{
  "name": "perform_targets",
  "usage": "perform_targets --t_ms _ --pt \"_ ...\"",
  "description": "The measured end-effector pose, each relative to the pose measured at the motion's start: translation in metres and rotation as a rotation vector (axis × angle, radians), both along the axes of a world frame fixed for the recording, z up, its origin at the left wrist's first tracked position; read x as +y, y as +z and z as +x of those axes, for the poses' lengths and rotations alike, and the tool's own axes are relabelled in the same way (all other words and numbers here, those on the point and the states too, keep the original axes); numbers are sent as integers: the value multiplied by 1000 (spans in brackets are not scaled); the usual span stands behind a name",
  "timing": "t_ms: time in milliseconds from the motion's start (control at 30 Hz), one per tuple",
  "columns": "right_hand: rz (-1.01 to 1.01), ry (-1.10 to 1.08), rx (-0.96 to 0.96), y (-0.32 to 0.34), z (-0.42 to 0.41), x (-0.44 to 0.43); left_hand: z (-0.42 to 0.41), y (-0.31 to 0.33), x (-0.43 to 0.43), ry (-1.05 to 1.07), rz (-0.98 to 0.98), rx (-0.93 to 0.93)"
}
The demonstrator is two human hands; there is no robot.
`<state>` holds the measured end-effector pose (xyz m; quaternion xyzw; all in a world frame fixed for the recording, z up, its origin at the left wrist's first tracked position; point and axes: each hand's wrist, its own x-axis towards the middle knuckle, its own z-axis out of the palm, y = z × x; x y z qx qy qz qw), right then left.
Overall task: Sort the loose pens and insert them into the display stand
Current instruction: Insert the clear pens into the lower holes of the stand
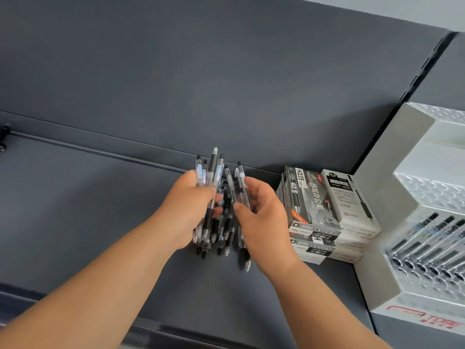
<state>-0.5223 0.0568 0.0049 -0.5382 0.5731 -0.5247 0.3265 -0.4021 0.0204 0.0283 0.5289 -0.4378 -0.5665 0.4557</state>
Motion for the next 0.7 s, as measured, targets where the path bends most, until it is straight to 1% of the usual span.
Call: perform_targets --t_ms 133,233,300,400,567,700 --pt "-70 49 -139 16 -7 8 -14 19 12 -9 34 208" --pt "-94 78 -232 30 -20 16 -31 32 21 -19 72 282" --pt "-109 97 -260 36 -32 23 -45 39 25 -38 91 322" --pt "-130 117 -295 45 -51 35 -68 44 30 -46 83 310" --pt "-149 57 -266 48 -86 50 -106 51 42 -93 57 289" --pt "-168 95 -347 54 -117 66 -134 60 54 -164 50 258"
